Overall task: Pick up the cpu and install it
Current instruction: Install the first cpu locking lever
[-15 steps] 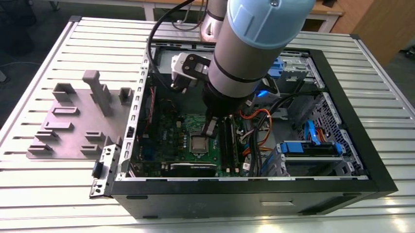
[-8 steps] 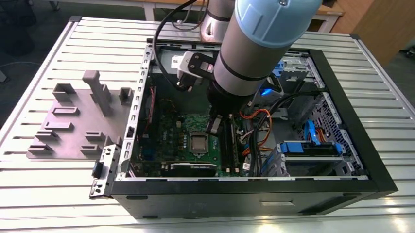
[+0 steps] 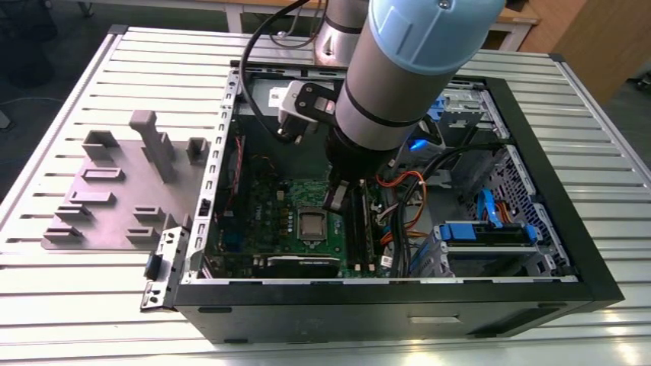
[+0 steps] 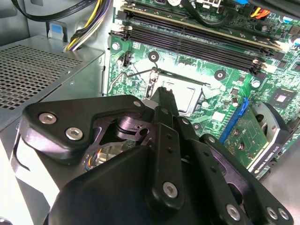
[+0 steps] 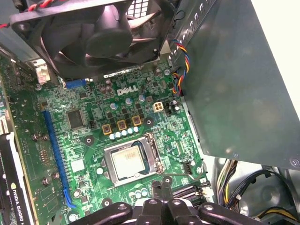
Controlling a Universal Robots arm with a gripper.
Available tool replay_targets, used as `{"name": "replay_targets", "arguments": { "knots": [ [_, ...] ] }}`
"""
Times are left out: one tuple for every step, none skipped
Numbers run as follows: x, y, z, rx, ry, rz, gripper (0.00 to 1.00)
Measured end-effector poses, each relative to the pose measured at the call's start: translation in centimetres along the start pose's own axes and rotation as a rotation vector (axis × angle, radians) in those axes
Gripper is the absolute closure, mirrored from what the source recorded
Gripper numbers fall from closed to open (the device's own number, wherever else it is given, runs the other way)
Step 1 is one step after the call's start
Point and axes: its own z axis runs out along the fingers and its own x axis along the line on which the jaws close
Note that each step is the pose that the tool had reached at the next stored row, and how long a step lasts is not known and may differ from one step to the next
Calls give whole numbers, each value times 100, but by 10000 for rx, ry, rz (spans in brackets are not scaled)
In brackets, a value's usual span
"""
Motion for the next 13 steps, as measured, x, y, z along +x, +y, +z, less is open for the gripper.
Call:
{"name": "replay_targets", "arguments": {
  "knots": [
    [0, 0, 0, 0, -1, 0, 89],
    [-1, 0, 0, 0, 0, 0, 89],
    [-9, 0, 1, 0, 0, 0, 89],
    [-19, 1, 3, 0, 0, -2, 89],
    [-33, 4, 5, 0, 0, -1, 89],
    [-51, 6, 8, 0, 0, 0, 89],
    [-69, 8, 11, 0, 0, 0, 89],
    [-93, 12, 16, 0, 0, 0, 89],
    [-117, 14, 20, 0, 0, 1, 89],
    [-140, 14, 23, 0, 0, -1, 89],
    [-161, 13, 25, -1, 1, -1, 89],
    [-180, 8, 28, -1, -1, 0, 89],
    [-195, 2, 29, -1, -1, 0, 89]
  ]
}}
